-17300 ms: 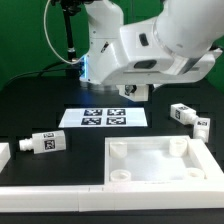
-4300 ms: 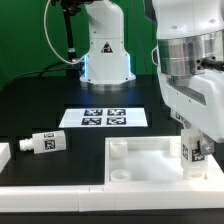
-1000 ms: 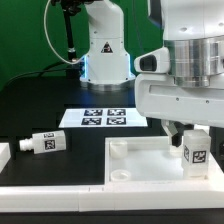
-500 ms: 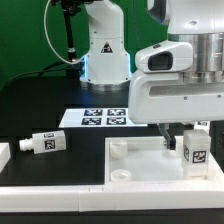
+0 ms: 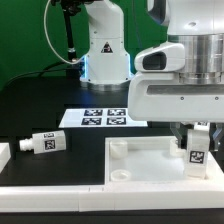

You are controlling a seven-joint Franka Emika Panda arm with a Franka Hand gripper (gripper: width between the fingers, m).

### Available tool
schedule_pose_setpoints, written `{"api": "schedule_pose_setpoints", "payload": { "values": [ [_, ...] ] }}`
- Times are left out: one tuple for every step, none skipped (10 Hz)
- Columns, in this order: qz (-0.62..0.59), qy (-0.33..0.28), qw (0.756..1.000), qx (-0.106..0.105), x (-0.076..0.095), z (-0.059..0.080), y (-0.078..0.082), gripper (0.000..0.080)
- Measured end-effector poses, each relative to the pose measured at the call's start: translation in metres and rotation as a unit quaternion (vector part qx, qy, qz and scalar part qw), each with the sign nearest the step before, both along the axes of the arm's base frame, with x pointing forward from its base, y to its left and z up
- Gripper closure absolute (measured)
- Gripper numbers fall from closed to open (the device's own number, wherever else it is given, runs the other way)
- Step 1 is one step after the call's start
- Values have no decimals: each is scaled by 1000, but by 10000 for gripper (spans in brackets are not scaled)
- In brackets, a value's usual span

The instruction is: Assemble one leg

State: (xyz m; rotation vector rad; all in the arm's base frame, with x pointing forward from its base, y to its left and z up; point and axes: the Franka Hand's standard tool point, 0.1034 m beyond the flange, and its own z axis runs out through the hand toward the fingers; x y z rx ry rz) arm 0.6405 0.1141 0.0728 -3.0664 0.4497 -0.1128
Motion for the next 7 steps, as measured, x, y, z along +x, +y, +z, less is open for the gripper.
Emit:
{"api": "schedule_pose_setpoints", "payload": {
  "values": [
    [-53,2,999,4,0,0,0,515],
    [-128,9,992,8,-2,0,0,515],
    [-195,24,980,9,-5,-1,-1,515],
    [-292,35,956,20,-5,-1,-2,515],
    [-387,42,920,37,-4,-1,-2,515],
    [-471,47,879,50,-3,-2,-2,515],
    [-519,44,852,55,-1,-2,-2,515]
  ]
}}
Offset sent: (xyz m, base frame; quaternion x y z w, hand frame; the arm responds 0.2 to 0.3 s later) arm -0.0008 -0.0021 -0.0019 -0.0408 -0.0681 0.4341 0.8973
